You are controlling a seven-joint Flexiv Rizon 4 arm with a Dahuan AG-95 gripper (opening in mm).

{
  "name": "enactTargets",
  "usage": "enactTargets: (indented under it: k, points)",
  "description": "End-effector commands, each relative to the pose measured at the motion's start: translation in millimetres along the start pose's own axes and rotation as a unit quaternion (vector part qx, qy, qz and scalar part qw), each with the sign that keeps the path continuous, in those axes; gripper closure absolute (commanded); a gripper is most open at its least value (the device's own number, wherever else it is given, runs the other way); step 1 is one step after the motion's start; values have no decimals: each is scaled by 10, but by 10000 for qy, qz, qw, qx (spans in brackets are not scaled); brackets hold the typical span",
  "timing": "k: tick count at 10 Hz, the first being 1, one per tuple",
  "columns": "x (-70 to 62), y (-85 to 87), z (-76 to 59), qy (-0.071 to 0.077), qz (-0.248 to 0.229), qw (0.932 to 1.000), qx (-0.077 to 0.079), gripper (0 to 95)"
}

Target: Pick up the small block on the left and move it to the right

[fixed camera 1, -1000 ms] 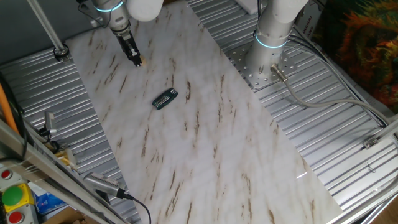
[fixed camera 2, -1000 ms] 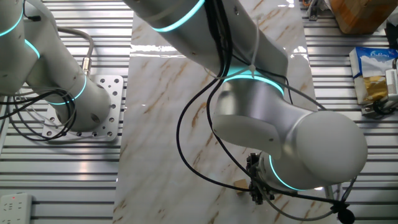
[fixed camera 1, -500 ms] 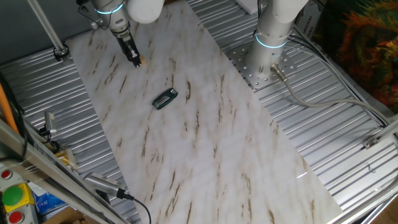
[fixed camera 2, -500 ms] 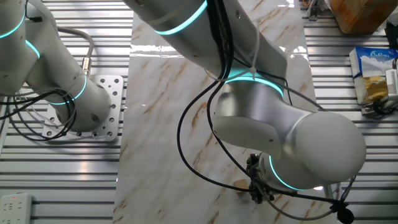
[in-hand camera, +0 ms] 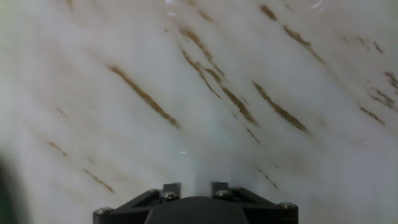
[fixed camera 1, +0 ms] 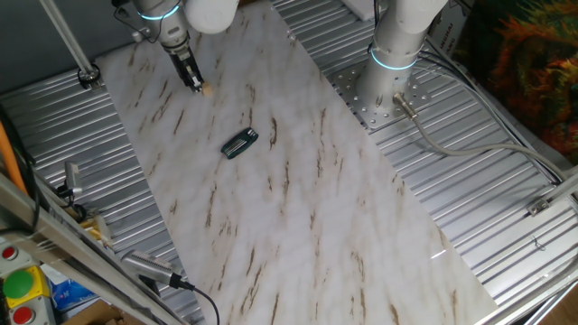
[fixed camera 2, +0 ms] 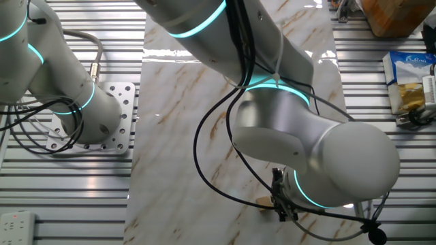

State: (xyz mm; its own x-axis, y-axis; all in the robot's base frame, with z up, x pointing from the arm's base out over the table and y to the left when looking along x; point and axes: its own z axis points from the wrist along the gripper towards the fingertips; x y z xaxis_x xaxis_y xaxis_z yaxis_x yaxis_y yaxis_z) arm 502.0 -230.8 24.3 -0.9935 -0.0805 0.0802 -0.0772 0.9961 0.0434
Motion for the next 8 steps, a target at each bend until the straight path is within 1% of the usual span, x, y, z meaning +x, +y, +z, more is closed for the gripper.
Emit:
enactTargets:
  k: [1, 3, 7, 8]
  points:
    - [-2, 0, 2, -5, -3, 10000, -3, 950]
    - [-2, -1, 3, -6, 5, 10000, -4, 950]
    - [-2, -1, 3, -10, -26, 10000, -45, 190]
    - [-2, -1, 3, -13, -26, 10000, -58, 190]
